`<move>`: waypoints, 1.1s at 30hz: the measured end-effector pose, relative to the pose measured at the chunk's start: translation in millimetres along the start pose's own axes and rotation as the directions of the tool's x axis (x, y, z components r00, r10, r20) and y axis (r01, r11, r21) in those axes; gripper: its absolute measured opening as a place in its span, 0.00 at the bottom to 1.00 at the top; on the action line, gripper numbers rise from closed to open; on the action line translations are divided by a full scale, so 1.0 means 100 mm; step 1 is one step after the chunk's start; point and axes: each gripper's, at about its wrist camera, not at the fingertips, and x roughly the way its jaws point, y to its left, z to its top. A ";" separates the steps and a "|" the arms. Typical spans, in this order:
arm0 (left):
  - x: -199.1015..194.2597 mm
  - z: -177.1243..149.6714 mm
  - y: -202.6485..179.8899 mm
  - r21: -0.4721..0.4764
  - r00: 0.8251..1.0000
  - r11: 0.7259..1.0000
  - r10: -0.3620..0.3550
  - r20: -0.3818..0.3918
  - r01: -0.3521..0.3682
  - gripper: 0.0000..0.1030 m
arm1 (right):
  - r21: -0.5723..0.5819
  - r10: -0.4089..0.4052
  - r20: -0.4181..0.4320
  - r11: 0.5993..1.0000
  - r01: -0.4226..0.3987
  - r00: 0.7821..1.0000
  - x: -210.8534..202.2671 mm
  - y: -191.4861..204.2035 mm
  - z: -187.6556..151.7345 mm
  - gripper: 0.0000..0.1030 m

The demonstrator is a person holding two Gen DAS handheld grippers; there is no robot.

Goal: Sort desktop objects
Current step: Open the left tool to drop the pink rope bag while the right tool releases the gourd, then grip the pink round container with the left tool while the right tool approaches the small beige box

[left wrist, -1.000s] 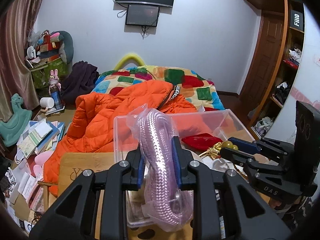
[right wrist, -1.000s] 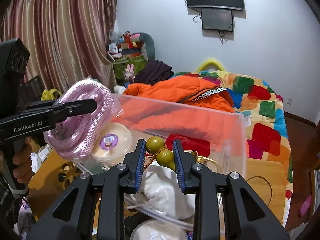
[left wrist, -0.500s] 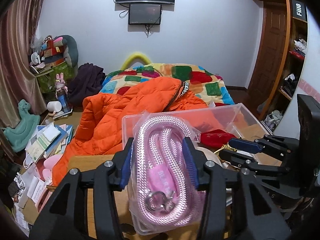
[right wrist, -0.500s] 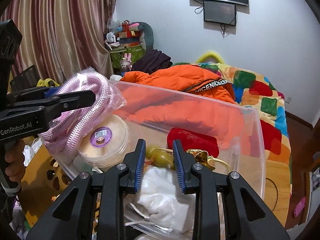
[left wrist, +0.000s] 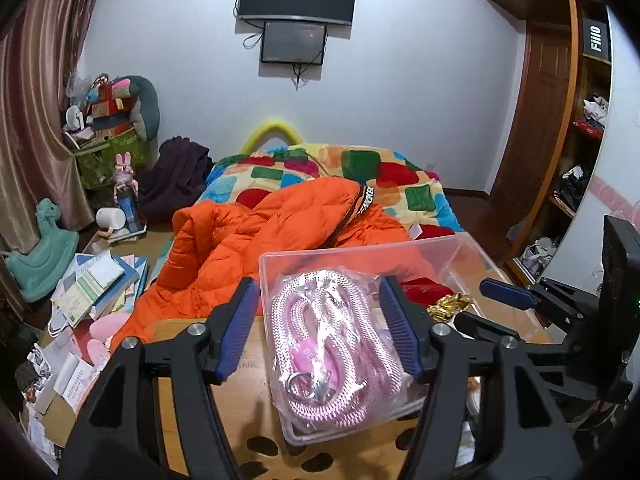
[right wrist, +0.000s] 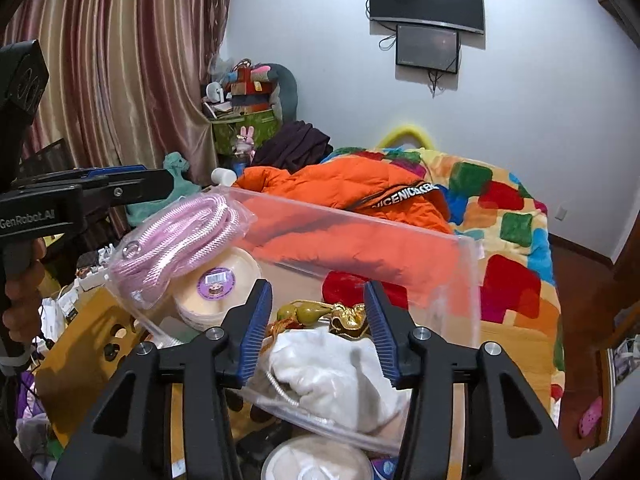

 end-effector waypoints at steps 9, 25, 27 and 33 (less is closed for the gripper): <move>-0.37 -0.12 -0.11 0.044 0.998 0.999 0.030 0.047 -0.032 0.83 | 0.031 -0.044 0.039 0.999 0.043 0.998 -0.39 -0.05 -0.11 0.60; -0.64 -0.86 -0.44 0.089 0.999 0.996 -0.011 -0.045 0.015 0.90 | 0.168 -0.096 0.002 0.981 0.094 0.995 -0.88 -0.39 -0.79 0.68; -0.64 -0.98 -0.51 0.092 0.998 0.995 -0.025 -0.065 0.031 0.90 | 0.176 -0.100 -0.001 0.979 0.099 0.995 -0.90 -0.38 -0.90 0.68; -0.65 -1.31 -0.70 0.074 0.990 0.995 -0.062 -0.125 0.071 0.90 | 0.162 -0.112 -0.039 0.980 0.117 0.993 -0.89 -0.28 -1.18 0.68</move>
